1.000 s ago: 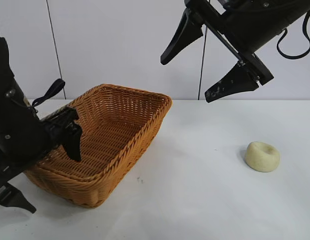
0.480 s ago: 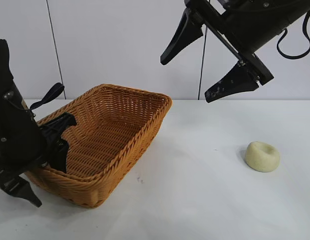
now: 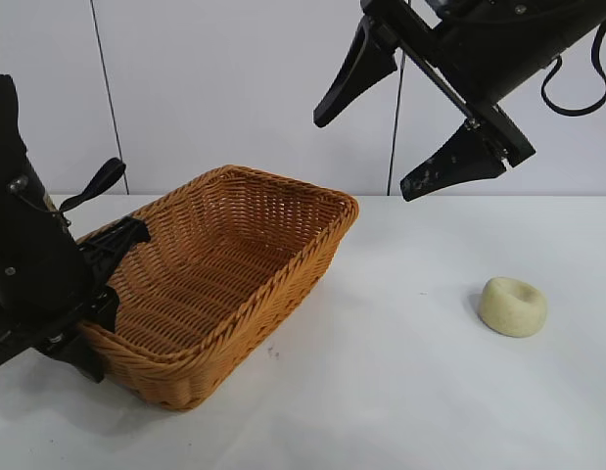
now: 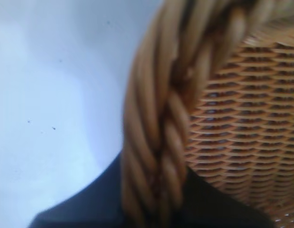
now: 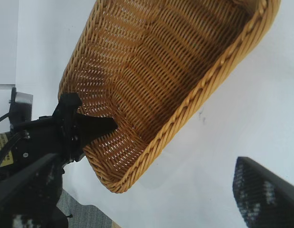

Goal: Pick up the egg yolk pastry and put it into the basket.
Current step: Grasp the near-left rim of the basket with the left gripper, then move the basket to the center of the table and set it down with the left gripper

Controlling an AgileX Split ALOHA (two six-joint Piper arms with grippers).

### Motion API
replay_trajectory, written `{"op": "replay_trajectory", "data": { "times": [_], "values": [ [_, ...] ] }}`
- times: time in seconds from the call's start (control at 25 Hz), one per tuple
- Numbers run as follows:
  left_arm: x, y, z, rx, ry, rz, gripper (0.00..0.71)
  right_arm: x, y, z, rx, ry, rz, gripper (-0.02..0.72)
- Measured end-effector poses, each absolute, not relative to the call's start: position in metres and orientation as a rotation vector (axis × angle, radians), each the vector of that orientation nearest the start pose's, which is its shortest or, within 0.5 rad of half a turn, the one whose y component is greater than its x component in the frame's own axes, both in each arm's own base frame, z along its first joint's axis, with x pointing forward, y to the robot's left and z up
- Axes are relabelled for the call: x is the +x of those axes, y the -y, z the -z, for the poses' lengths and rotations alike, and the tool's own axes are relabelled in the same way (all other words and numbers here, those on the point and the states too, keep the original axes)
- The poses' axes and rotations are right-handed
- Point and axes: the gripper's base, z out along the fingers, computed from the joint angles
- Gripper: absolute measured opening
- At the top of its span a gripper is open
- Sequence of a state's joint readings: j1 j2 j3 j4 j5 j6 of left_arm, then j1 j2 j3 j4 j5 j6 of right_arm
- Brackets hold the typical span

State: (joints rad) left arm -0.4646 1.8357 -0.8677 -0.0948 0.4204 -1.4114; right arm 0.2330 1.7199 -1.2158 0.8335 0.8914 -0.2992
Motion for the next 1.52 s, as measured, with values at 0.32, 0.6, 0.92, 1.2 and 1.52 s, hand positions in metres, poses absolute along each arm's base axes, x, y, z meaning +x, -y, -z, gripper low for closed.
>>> {"op": "replay_trajectory", "data": {
  "times": [0.32, 0.6, 0.92, 1.2, 1.52],
  "values": [
    [0.313, 0.126, -0.145, -1.348, -2.709, 0.438, 0.087, 0.330, -0.132, -0.248, -0.104, -2.702, -0.987, 0.695],
    [0.349, 0.115, -0.155, -0.938, -2.897, 0.431, 0.086, 0.330, -0.132, -0.248, -0.108, -2.704, -0.982, 0.695],
    [0.386, 0.130, -0.168, -0.212, -3.099, 0.406, 0.086, 0.329, -0.131, -0.248, -0.115, -2.709, -0.977, 0.695],
    [0.391, 0.132, -0.177, -0.095, -3.082, 0.408, 0.085, 0.329, -0.131, -0.248, -0.116, -2.709, -0.976, 0.695],
    [0.397, 0.133, -0.154, -0.064, -3.095, 0.390, 0.085, 0.329, -0.131, -0.248, -0.116, -2.709, -0.976, 0.695]
  ]
}}
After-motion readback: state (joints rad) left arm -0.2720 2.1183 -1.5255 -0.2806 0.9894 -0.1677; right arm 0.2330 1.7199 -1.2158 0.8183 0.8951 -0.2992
